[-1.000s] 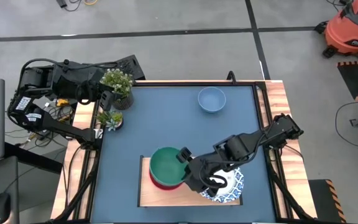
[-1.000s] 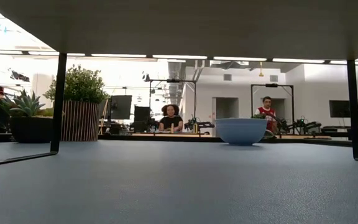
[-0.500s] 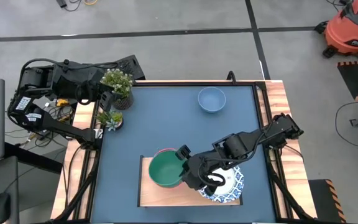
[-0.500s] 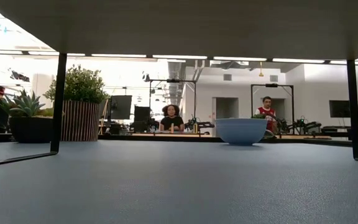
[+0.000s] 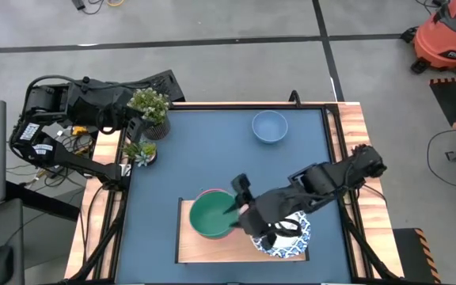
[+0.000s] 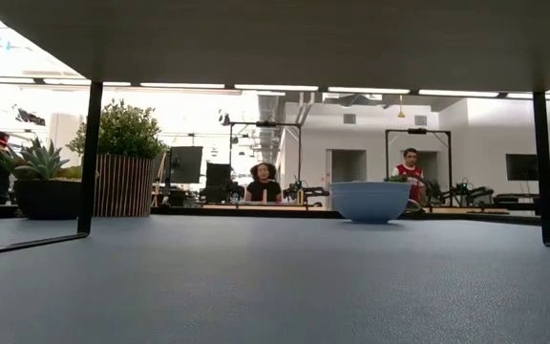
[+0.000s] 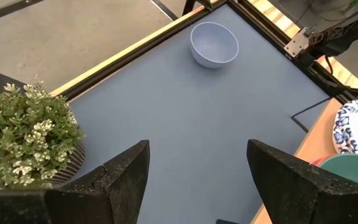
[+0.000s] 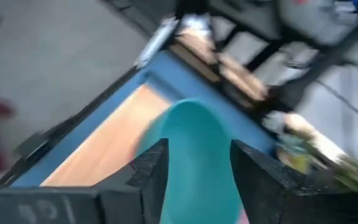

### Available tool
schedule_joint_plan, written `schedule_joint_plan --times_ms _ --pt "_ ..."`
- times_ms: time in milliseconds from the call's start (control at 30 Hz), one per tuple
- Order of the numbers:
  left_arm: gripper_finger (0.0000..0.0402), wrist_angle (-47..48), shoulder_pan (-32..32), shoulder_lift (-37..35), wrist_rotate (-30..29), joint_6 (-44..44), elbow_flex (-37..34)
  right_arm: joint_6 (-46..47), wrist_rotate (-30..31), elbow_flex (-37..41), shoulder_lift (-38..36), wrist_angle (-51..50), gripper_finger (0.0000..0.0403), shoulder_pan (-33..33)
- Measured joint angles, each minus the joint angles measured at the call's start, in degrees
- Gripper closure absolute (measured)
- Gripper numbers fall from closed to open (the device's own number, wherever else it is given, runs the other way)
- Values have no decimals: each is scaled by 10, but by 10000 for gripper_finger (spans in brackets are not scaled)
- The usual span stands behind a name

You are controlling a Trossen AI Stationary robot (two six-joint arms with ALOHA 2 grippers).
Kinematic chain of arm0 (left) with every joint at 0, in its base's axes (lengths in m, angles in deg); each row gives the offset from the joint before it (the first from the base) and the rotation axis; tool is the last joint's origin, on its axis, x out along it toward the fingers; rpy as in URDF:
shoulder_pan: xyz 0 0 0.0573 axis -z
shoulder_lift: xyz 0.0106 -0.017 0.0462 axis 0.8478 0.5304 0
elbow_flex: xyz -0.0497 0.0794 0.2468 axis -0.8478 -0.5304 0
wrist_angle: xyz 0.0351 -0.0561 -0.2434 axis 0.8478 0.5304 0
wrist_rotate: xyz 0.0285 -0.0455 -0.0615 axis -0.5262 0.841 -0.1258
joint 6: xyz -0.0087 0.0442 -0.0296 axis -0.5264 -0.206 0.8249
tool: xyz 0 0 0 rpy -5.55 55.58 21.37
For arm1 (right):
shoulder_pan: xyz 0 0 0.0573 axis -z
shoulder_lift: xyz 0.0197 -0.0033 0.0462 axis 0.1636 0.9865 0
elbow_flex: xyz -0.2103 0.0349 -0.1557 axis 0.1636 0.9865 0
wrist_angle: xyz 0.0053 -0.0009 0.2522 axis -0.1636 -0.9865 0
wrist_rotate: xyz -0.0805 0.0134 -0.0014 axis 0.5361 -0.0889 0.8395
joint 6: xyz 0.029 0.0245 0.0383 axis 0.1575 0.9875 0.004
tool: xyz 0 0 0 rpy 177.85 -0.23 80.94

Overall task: Place and stack bowls onto a shelf
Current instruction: Stack the green bowl on top of the orange bowl on the shelf

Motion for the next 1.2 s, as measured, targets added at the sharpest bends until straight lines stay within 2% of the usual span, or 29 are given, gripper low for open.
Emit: schedule_joint_plan --times_ms 67,133,300,433,767,1200 --pt "148 2 0 0 0 0 0 26 51 -10 -2 0 229 -1" --pt "148 3 0 0 -3 0 0 40 77 -10 -2 -10 253 -1" --pt "148 3 0 0 -7 1 0 95 83 39 0 -27 314 1" --pt "148 3 0 0 -7 1 0 124 83 68 2 -31 340 -4" --pt "148 3 0 0 -9 1 0 179 82 108 0 -19 350 -23" --pt "148 3 0 0 -8 1 0 166 83 120 0 5 350 -28"
